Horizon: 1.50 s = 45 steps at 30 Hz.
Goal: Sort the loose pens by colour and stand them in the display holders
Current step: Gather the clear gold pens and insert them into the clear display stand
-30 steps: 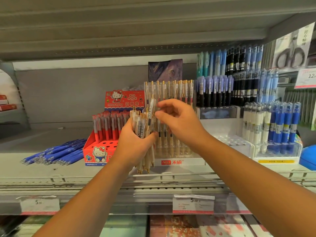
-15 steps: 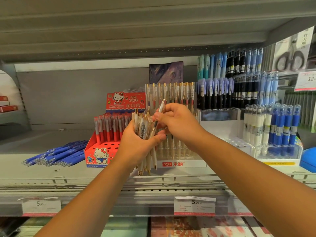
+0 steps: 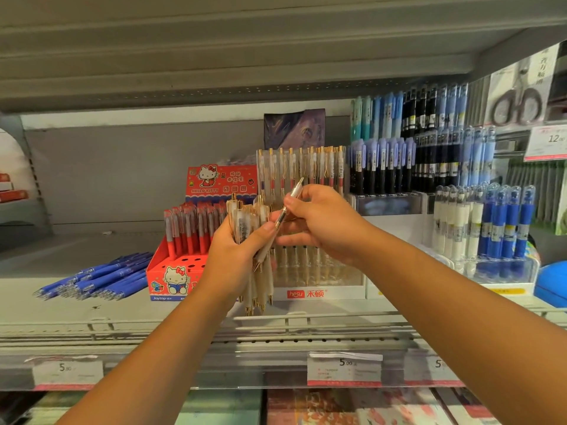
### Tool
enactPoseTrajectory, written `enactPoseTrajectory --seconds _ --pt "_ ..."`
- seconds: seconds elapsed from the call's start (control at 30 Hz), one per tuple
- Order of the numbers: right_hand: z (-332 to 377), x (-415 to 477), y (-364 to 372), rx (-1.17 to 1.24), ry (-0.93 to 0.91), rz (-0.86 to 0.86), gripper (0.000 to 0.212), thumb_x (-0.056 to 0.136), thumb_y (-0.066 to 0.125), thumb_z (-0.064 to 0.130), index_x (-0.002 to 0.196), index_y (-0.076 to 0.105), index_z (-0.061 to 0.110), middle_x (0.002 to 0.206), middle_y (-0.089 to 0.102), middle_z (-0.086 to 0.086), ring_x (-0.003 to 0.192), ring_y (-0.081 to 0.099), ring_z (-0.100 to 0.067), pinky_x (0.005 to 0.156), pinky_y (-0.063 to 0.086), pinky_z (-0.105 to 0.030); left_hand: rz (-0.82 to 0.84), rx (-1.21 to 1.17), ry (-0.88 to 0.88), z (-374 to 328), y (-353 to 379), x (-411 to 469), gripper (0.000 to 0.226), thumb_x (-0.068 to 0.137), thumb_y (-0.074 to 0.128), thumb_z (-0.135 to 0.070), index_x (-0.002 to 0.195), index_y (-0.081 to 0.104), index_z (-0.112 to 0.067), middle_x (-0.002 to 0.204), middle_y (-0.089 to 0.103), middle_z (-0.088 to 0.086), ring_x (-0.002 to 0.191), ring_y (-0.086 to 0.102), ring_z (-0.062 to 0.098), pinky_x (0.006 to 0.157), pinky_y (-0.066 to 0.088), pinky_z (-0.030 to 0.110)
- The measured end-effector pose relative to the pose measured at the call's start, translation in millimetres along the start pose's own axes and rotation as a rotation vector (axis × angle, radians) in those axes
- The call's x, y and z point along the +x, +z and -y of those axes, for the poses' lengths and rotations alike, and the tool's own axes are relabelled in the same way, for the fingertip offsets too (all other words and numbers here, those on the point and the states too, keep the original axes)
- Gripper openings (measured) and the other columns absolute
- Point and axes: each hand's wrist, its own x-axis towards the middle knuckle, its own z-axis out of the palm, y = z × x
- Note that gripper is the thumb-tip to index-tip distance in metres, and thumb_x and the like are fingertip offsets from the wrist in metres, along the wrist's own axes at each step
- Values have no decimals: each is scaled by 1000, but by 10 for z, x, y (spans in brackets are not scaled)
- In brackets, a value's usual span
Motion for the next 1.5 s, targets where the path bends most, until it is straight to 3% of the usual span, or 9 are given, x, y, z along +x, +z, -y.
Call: enactPoseTrajectory --seconds 0.13,0.23,0.5,0.73,0.87,0.93,1.1,1.3,1.5 --pt "-44 8 -56 1 -29 -68 15 103 47 12 107 56 1 92 70 -14 72 74 -20 63 60 -29 -96 42 -4 40 -23 19 14 90 68 -17 97 70 -29 89 75 -8 82 71 7 68 54 25" --pt "-56 14 -132 -11 -69 -122 14 101 50 10 107 59 1 89 73 -13 73 74 -22 62 60 -28 -143 77 6 67 -46 38 29 89 70 -15 84 71 -44 87 75 -11 81 71 7 76 53 34" --pt "-203 6 -123 -127 -107 -75 16 96 60 11 108 56 3 86 74 -13 72 73 -23 58 60 -29 -57 196 34 86 -22 35 23 83 77 -24 100 64 -32 90 73 -20 83 68 -4 62 48 5" --pt "-172 -14 -216 -104 -117 18 13 98 56 8 109 58 3 83 75 -8 69 73 -20 62 61 -30 -33 197 45 87 -15 31 26 82 79 -22 101 64 -33 91 74 -18 84 69 -2 63 50 7" --pt "-143 -7 -307 -132 -216 -76 22 96 58 6 114 47 12 89 72 -14 71 74 -27 57 59 -28 -77 212 47 104 -18 47 26 85 76 -17 98 62 -35 86 72 -22 78 67 -4 58 48 6" --pt "-136 23 -411 -221 -276 -202 40 94 61 6 122 40 25 93 69 -15 69 73 -25 56 59 -29 -92 222 41 111 -28 49 26 86 75 -17 98 62 -36 85 71 -24 79 67 -6 58 48 5" --pt "-218 81 -639 -545 -385 -452 33 95 63 17 117 42 29 91 66 -3 74 70 -18 61 61 -38 -110 248 23 122 -36 56 25 86 75 -22 99 61 -38 87 70 -27 80 66 -8 67 49 17" --pt "-385 49 -630 -683 -414 -422 29 94 65 18 110 42 26 84 64 1 75 67 -16 69 59 -47 -99 251 13 118 -35 54 26 86 75 -23 101 62 -39 89 70 -27 82 66 -8 72 49 22" --pt "-492 92 -642 -813 -338 -380 18 89 72 23 96 55 20 85 59 9 78 61 -9 72 56 -28 -97 255 13 97 -28 40 21 87 73 -22 99 63 -36 88 70 -22 80 66 -5 73 48 26"
